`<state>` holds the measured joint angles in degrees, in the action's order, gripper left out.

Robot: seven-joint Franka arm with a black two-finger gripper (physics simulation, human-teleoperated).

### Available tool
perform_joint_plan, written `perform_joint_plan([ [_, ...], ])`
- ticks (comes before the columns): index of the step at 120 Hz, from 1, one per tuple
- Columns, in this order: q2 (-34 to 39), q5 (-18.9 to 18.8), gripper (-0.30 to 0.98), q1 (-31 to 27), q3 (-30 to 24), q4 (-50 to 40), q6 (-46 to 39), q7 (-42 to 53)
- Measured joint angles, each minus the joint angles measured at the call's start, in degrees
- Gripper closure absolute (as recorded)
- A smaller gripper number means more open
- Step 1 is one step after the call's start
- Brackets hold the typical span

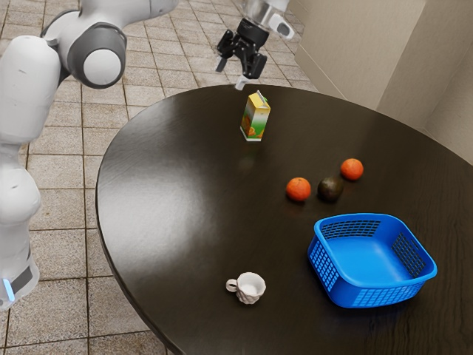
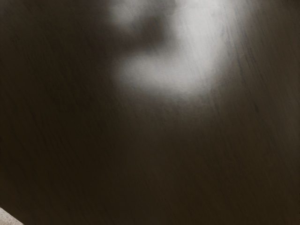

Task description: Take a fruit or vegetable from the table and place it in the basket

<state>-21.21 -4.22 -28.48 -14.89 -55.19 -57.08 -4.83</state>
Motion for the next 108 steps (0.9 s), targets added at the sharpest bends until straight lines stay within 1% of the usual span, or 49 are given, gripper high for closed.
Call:
perform_joint_plan([
  [17,0.0,0.1,0.0,-0.1,0.0,-0.1,-4.7,-0.9],
  [38,0.0,0.5,0.0,0.0,0.0,0.1,-7.4,-1.8],
  [50,4.0,0.6,0.0,0.7,-0.5,3.4,-9.8,-2.7],
  [58,3.6,1.0,0.0,4.5,-1.0,3.7,-17.3,-3.1],
  [69,-7.0,1.5,0.0,10.5,-1.4,3.6,-33.8,-3.8],
  [73,-11.0,1.7,0.0,11.8,-1.5,3.6,-40.2,-4.1],
  [84,-19.0,2.0,0.0,12.2,-2.1,3.8,-56.0,-5.4],
  [91,-22.6,3.2,0.0,11.6,-2.5,3.8,-64.3,-6.3],
  [100,-24.7,6.5,0.0,10.6,-2.6,3.7,-72.9,-7.5],
  [108,-25.2,8.2,0.0,10.0,-2.4,3.7,-78.6,-8.0],
])
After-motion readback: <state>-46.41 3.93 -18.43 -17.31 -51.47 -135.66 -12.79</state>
